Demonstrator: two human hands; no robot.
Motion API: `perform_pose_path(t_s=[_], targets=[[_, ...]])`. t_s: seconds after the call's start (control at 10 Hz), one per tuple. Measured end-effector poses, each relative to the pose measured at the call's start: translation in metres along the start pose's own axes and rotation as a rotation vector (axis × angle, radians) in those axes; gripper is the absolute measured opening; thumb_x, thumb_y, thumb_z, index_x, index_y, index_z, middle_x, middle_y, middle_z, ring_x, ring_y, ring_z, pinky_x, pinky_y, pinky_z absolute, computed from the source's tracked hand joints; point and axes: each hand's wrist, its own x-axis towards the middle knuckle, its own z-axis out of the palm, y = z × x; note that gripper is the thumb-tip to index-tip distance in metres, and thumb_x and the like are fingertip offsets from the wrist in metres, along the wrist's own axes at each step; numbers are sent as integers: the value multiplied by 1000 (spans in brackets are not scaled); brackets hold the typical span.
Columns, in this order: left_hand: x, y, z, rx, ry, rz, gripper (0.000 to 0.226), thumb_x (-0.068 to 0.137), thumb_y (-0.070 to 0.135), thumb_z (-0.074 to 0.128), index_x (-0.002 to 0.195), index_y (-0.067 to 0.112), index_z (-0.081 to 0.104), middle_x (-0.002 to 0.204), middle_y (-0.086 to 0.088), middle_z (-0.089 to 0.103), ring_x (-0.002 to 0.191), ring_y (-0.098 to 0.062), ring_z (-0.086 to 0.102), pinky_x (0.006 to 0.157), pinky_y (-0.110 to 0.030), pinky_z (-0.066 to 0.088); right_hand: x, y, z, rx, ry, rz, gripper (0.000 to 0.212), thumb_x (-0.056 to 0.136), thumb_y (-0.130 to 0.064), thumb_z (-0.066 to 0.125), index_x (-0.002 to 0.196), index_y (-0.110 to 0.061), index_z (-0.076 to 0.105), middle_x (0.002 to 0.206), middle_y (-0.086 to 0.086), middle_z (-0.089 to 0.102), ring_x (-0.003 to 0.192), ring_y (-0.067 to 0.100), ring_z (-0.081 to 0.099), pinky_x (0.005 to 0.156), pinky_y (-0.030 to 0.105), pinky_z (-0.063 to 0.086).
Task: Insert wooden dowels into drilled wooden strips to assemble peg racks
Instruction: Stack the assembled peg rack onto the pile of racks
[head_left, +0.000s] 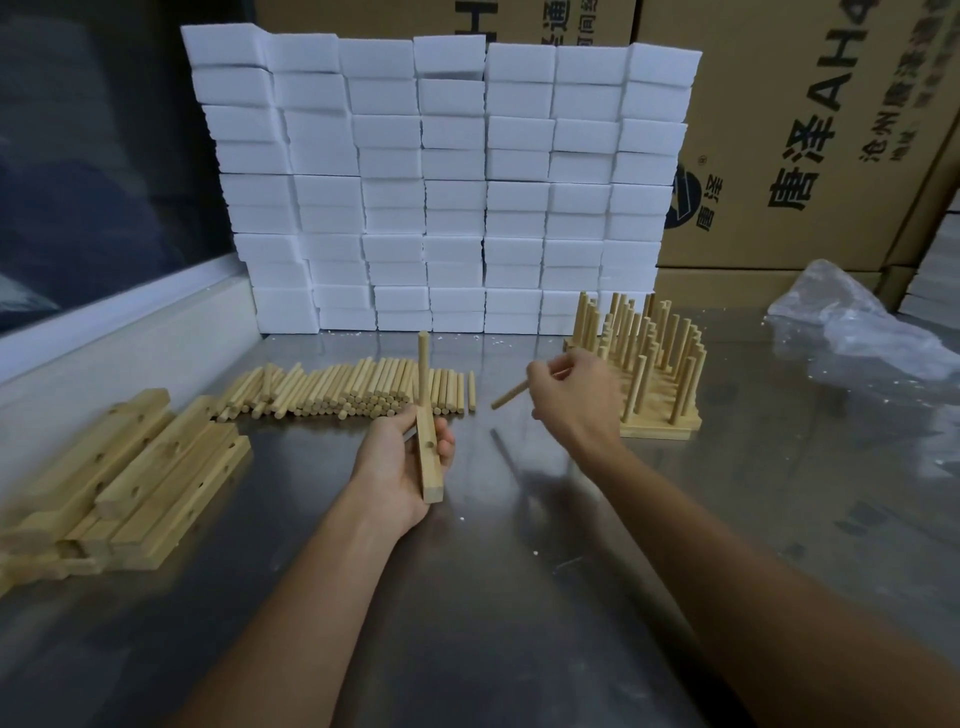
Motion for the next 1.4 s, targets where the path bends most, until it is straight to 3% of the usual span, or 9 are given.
perform_pose_path(t_s=[0.2,0.4,0.6,0.8,0.9,1.1,1.2,1.3,1.4], targets=[[0,0,0,-7,1,-8,21,104,19,46,112,2,57,72,-10,55,57,-15,52,40,-19,46,-9,4,-27,779,-181,447,14,79,-2,61,85,9,66,71,15,73,58,17,69,50,21,52],[0,0,-1,-3,0,-11,21,103,19,46,111,2,56,72,-10,54,56,-15,51,40,-18,46,-19,4,-23,1138,-303,646,9,84,14,57,86,6,58,75,19,71,72,22,74,56,20,57],[0,-1,0,3,-5,-9,20,103,19,46,107,2,57,71,-10,55,54,-15,52,39,-18,46,-27,5,-19,1116,-386,594,25,84,18,59,107,11,63,94,23,74,85,26,75,64,24,60],[1,-1,-1,5,-16,-4,20,104,19,46,108,3,57,71,-10,55,53,-14,52,40,-18,46,-35,3,-17,986,-460,517,21,79,6,74,98,9,67,82,15,74,73,17,74,59,19,57],[1,0,-1,8,-6,-7,21,103,20,46,101,2,58,70,-10,55,51,-14,52,39,-18,46,-36,0,-15,974,-452,490,24,84,7,69,107,10,65,88,15,75,74,16,74,59,19,57],[2,0,-2,15,-2,0,22,103,20,46,98,2,57,69,-10,55,48,-15,53,40,-18,46,-37,2,-14,889,-496,412,57,99,6,42,147,-24,33,113,13,71,77,32,74,58,32,60],[2,0,-2,8,-4,-4,23,103,20,47,96,1,57,68,-10,55,47,-15,53,39,-19,46,-36,2,-13,820,-471,393,64,99,7,34,151,-29,27,107,12,64,61,26,71,52,31,58],[1,0,-2,1,3,-16,25,103,21,48,92,1,57,66,-10,56,47,-15,53,39,-19,46,-32,2,-12,792,-395,386,55,97,7,31,142,-21,44,87,9,53,57,19,60,51,31,55],[1,0,-3,-3,7,-20,25,103,21,49,93,0,58,67,-10,56,47,-15,54,39,-19,47,-31,3,-12,726,-342,359,35,101,-12,34,128,-21,55,77,3,42,55,13,46,48,28,49]])
